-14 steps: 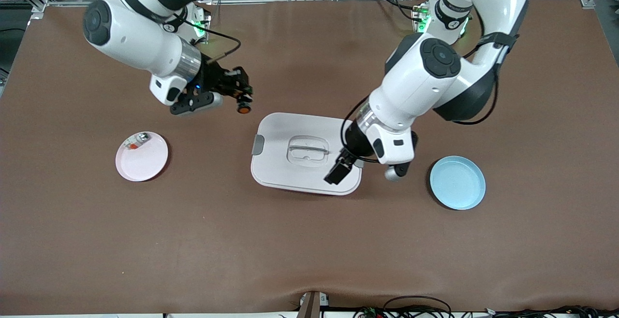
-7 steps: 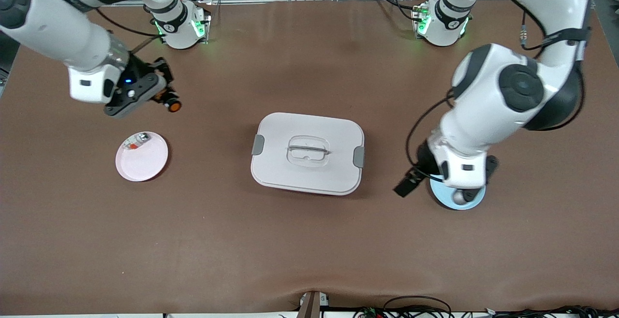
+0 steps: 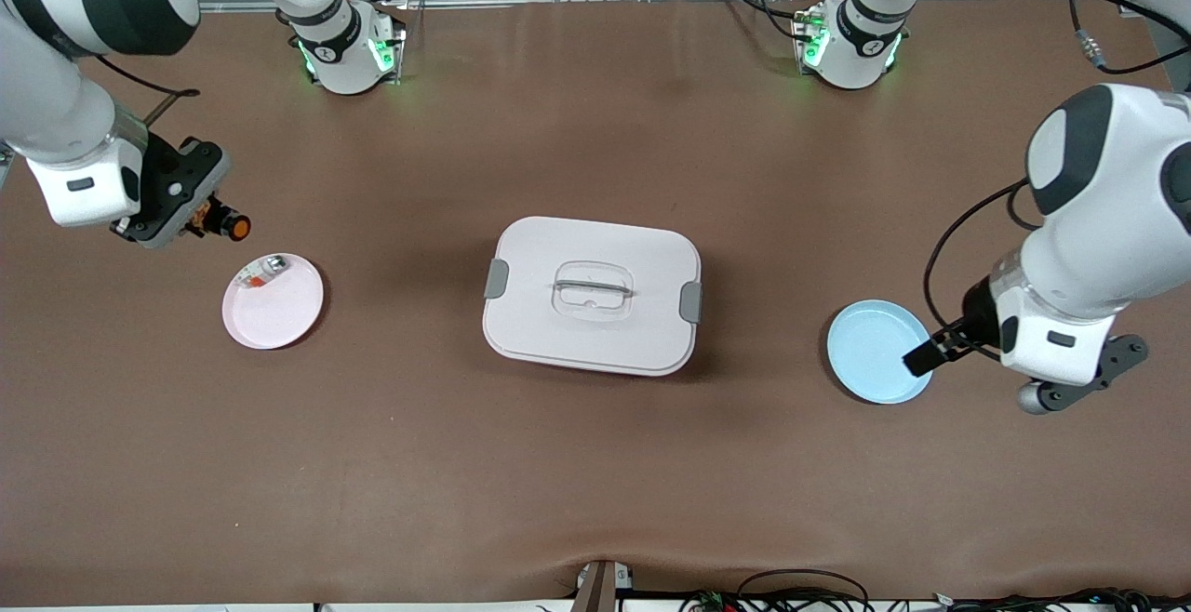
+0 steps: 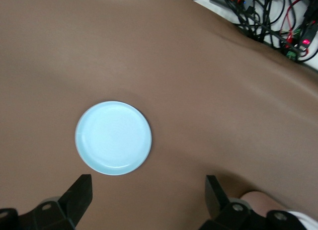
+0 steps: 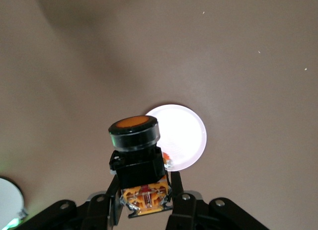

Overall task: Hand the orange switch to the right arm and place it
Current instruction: 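Open the left gripper and withdraw it while the right gripper carries the switch, then lower the switch onto the white plate with the right gripper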

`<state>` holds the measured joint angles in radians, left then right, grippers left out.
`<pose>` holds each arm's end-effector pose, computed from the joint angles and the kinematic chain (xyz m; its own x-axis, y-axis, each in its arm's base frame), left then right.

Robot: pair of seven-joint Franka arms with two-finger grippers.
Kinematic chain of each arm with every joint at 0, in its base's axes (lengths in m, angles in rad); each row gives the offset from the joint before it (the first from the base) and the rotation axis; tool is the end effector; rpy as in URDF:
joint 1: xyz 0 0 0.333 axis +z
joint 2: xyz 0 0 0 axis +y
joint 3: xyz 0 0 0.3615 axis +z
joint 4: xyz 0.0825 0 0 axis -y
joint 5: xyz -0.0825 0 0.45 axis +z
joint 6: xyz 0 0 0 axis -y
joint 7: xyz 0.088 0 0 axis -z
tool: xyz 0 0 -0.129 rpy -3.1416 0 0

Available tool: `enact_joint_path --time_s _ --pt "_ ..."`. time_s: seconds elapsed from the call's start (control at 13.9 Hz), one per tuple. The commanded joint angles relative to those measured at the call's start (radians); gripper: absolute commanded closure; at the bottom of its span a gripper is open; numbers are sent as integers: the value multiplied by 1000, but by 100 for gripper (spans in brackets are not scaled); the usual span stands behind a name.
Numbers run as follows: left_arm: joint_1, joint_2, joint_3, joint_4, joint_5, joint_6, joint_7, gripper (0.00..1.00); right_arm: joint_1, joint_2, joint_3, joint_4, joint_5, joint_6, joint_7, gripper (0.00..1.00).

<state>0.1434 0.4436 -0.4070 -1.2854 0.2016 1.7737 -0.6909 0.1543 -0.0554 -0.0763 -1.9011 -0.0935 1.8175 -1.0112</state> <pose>0.7676 -0.1204 0.5303 0.9029 0.4226 0.0792 0.4218 -0.9063 0.0275 0.6013 0.0366 0.5246 0.4406 0.8934 -0.0881 0.8975 -0.4406 0.0207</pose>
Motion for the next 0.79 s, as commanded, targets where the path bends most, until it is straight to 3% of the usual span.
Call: enact_joint_path --time_s 0.0,0.07,0.43,0.72 --pt "28 -46 -6 -20 22 -62 95 0 -58 -5 17 -105 -28 147 -128 100" --pt "28 -66 0 -22 21 -80 146 0 -82 6 18 -137 -32 210 -189 100" --pt "-25 -222 177 -112 -2 -135 420 0 -185 142 18 -217 -54 443 -392 100" --pt "-37 -370 238 -235 -86 -158 445 0 -220 255 20 -227 -52 545 -441 100"
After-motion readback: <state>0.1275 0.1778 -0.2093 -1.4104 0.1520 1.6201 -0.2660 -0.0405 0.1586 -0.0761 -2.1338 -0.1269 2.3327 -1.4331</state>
